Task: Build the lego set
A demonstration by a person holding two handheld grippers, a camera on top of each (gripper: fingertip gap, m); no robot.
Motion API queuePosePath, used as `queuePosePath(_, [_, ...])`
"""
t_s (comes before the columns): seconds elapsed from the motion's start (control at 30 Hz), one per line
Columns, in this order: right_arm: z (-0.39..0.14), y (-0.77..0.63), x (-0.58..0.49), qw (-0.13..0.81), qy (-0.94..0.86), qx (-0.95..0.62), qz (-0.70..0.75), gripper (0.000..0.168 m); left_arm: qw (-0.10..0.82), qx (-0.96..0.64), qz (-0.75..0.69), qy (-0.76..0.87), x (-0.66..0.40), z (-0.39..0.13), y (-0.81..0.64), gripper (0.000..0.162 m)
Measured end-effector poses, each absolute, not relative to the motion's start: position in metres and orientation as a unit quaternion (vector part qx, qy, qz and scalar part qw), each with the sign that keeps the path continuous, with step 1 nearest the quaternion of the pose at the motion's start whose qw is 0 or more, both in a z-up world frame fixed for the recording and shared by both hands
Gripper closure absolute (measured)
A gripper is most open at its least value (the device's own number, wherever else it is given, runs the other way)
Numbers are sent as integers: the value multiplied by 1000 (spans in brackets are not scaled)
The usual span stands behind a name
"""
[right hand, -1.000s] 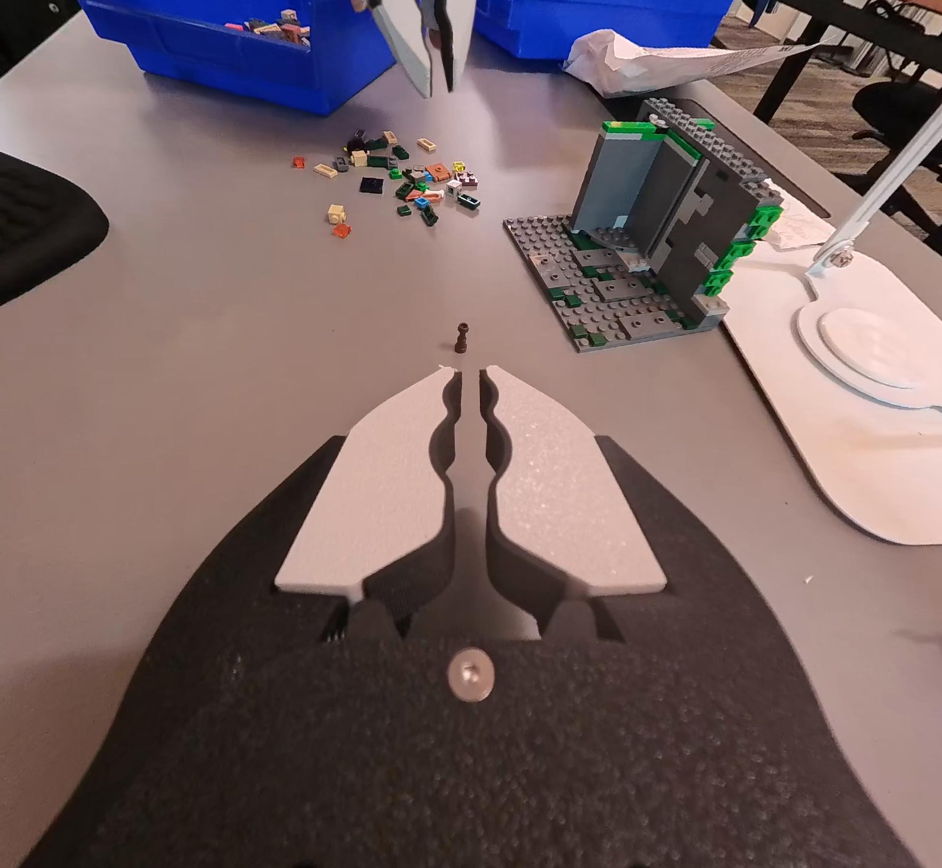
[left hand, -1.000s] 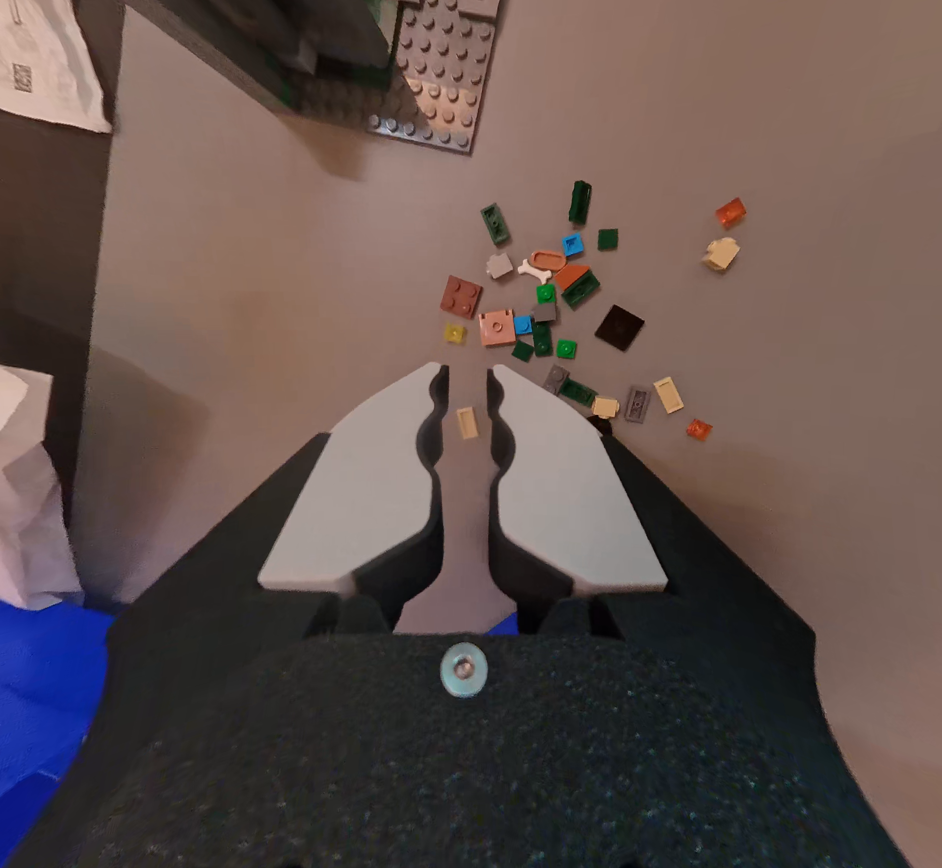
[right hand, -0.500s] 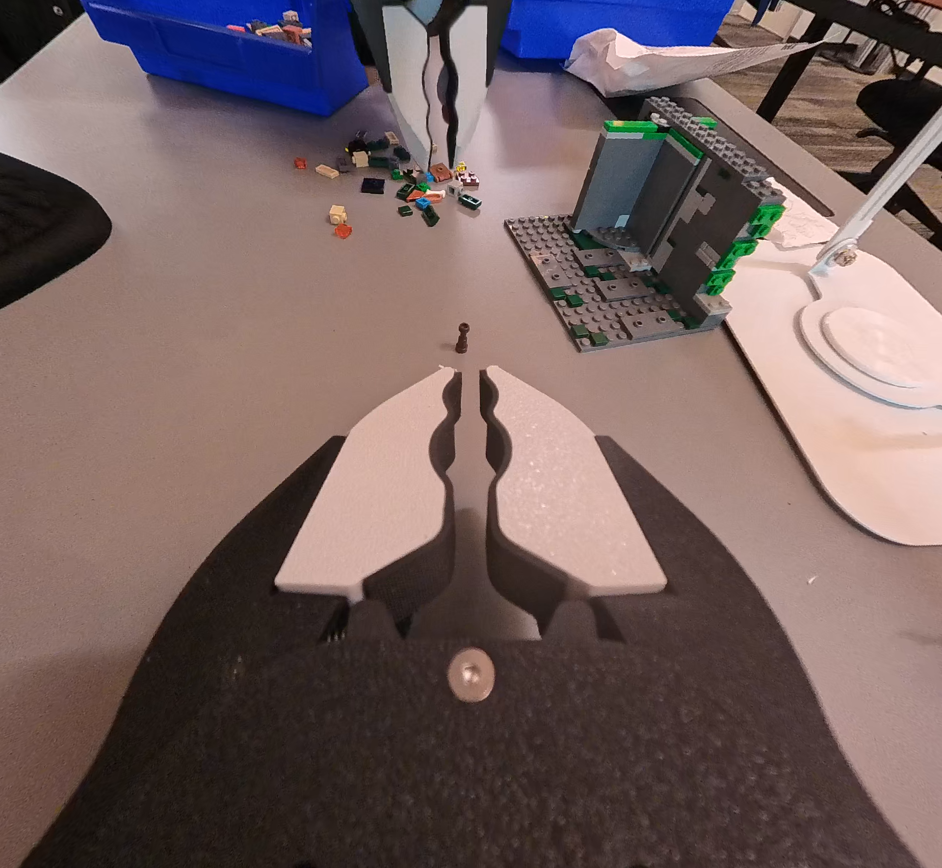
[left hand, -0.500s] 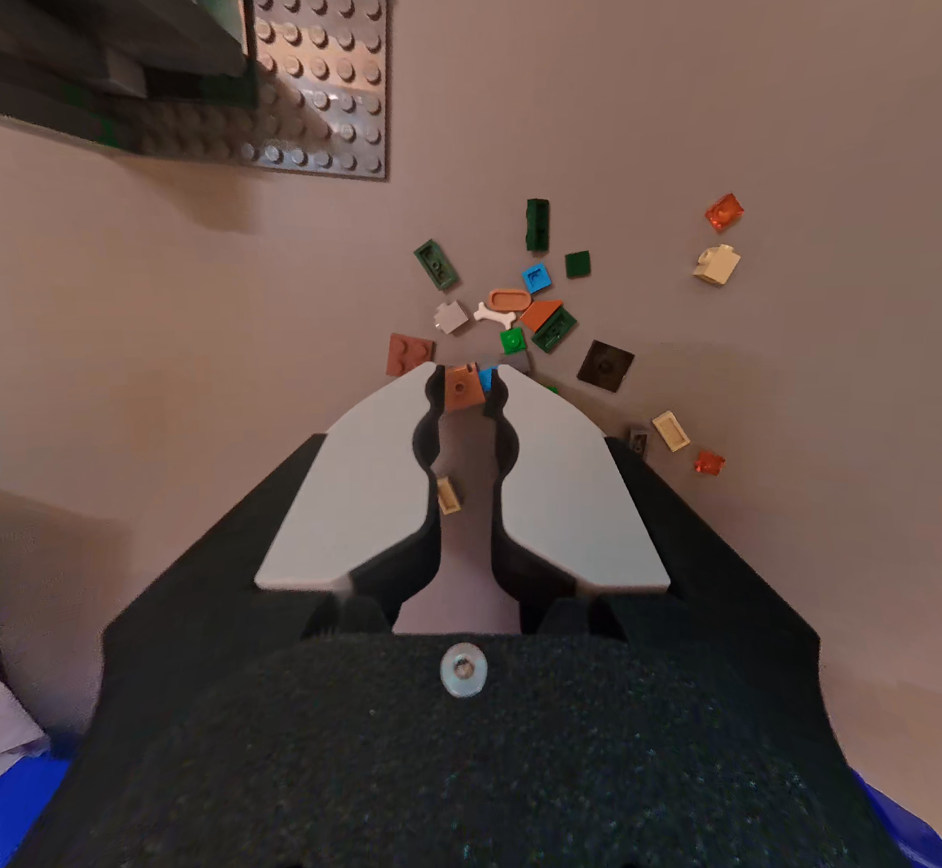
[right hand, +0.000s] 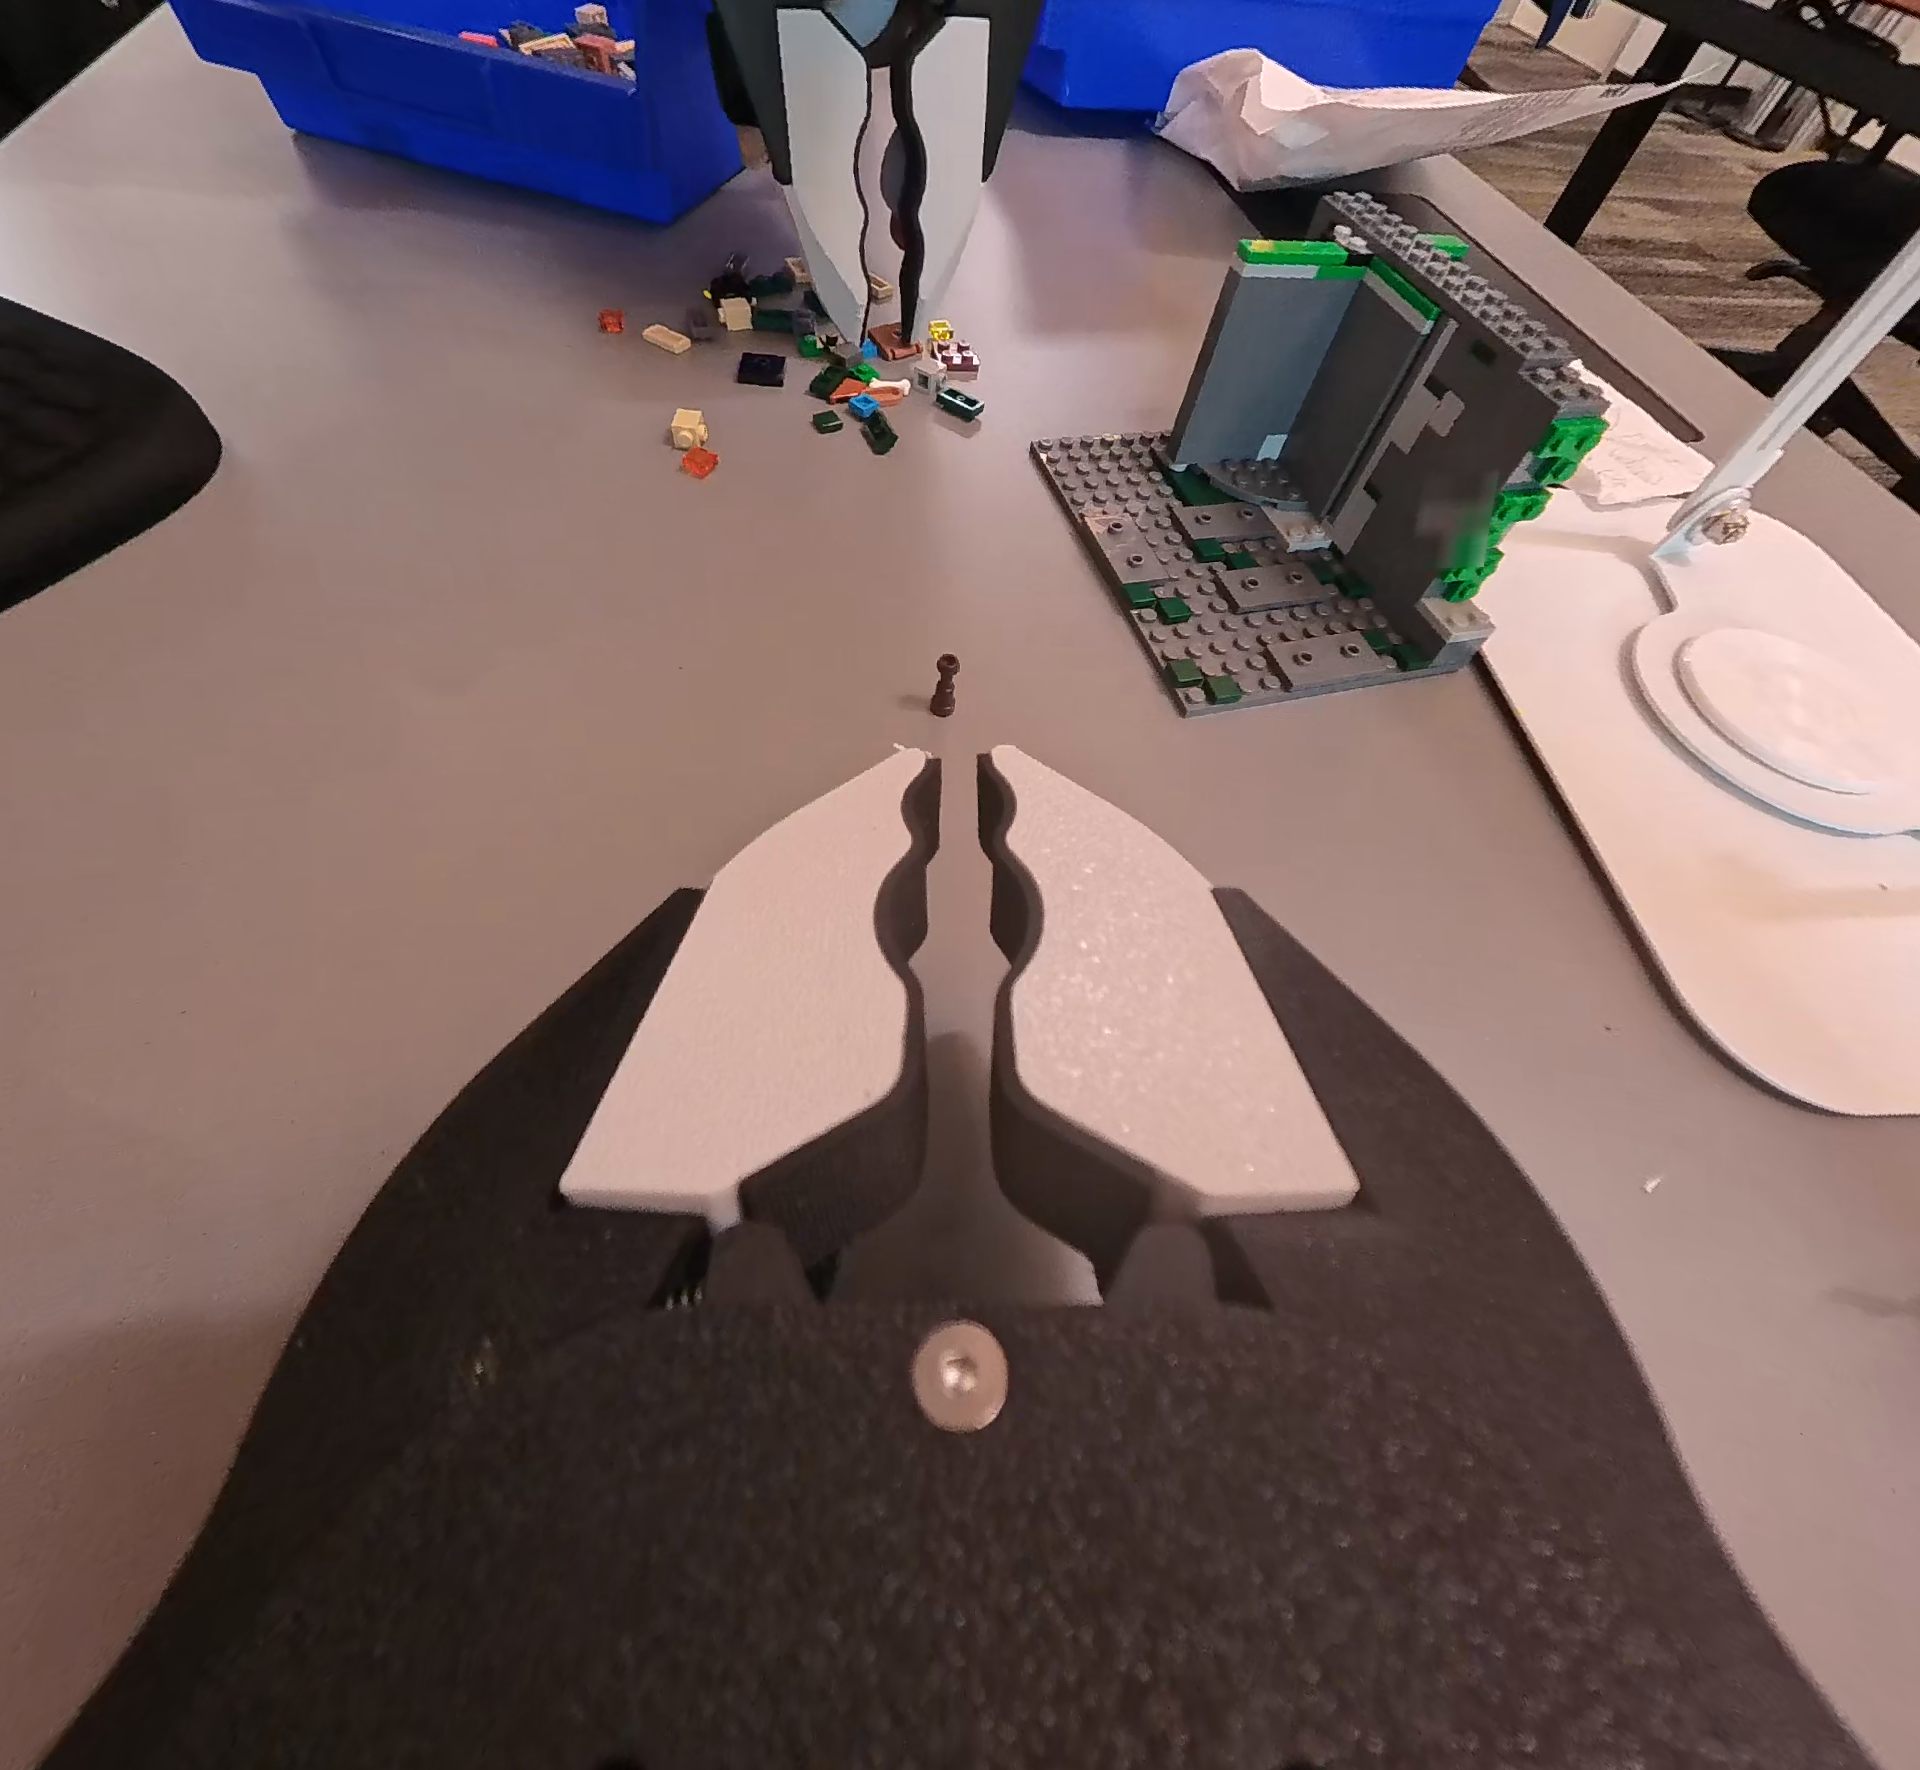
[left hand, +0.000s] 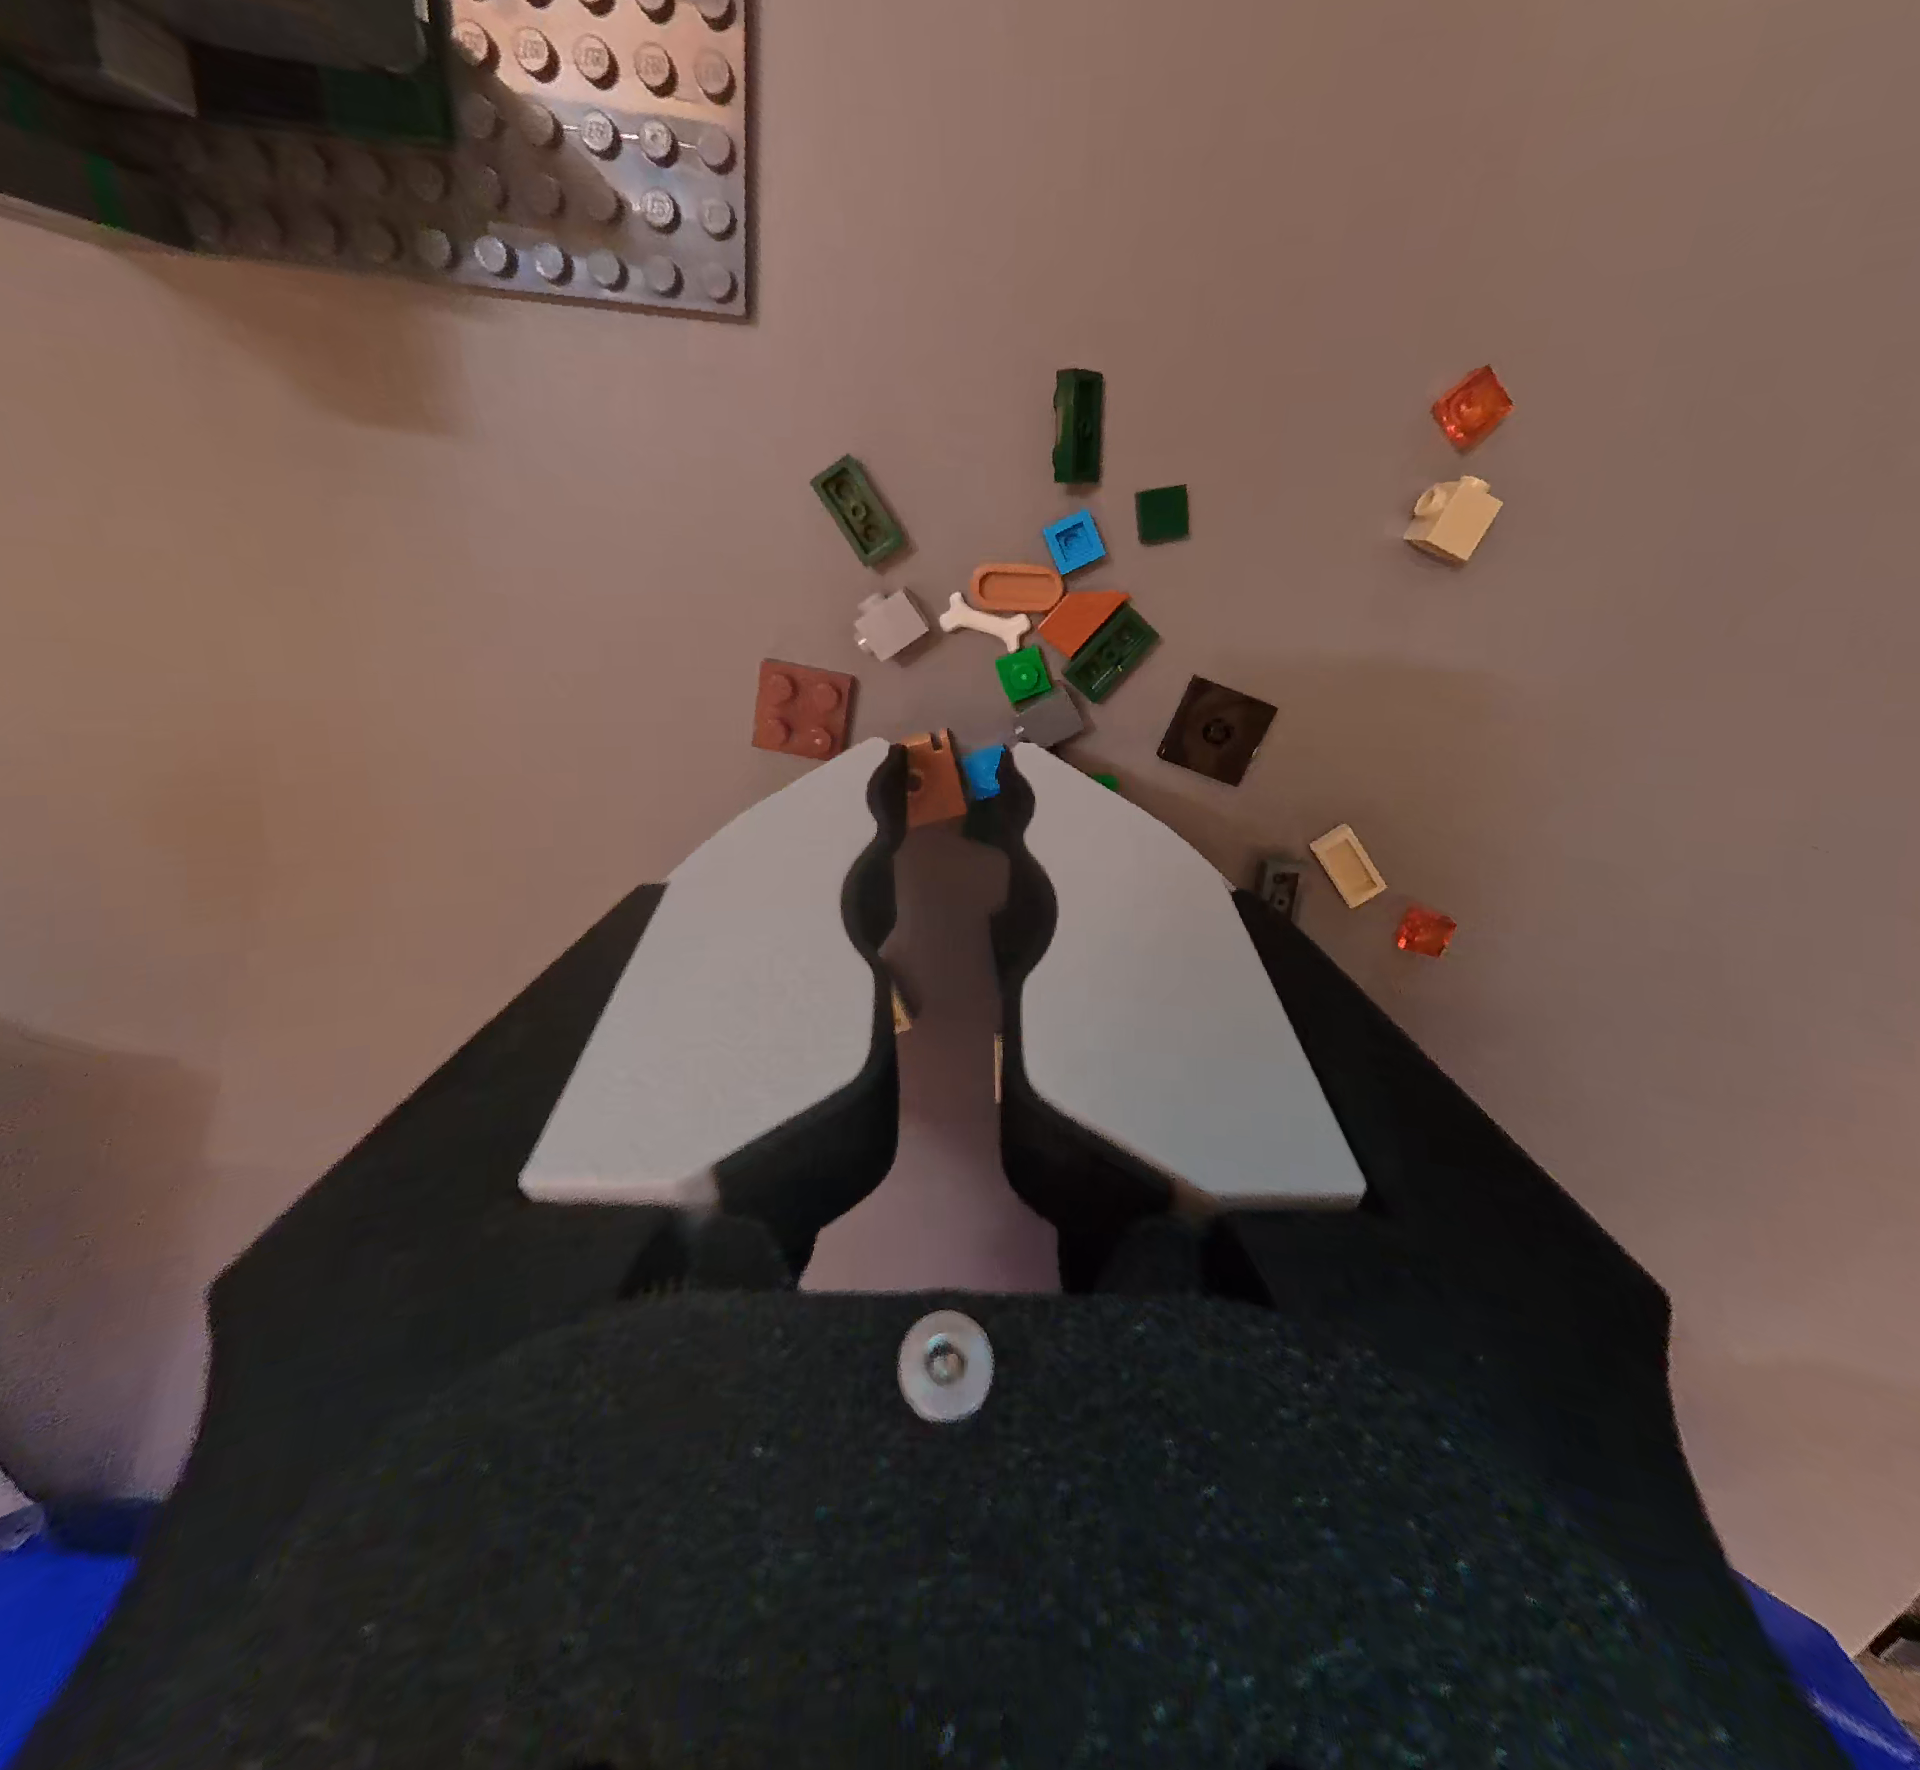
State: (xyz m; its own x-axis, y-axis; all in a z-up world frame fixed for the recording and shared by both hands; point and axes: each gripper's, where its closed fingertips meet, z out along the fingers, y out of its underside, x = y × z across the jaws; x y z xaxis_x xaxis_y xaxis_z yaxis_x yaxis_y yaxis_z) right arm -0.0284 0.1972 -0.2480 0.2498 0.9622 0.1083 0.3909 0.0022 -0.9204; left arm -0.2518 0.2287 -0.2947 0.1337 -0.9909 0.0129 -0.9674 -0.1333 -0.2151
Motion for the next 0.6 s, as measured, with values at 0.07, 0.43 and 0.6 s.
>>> queuePosePath(0.07, [-248,197,-28,468,-531,-637,305,162,75,-749,-78,653,-252,-295,228,145])
queuePosePath(0.43, [-247,198,-28,468,-528,-638,309,162,21,-743,-78,664,-271,-293,209,131])
queuePosePath(0.6, [-247,198,-28,467,-528,-638,308,162,33,-741,-75,666,-275,-287,205,133])
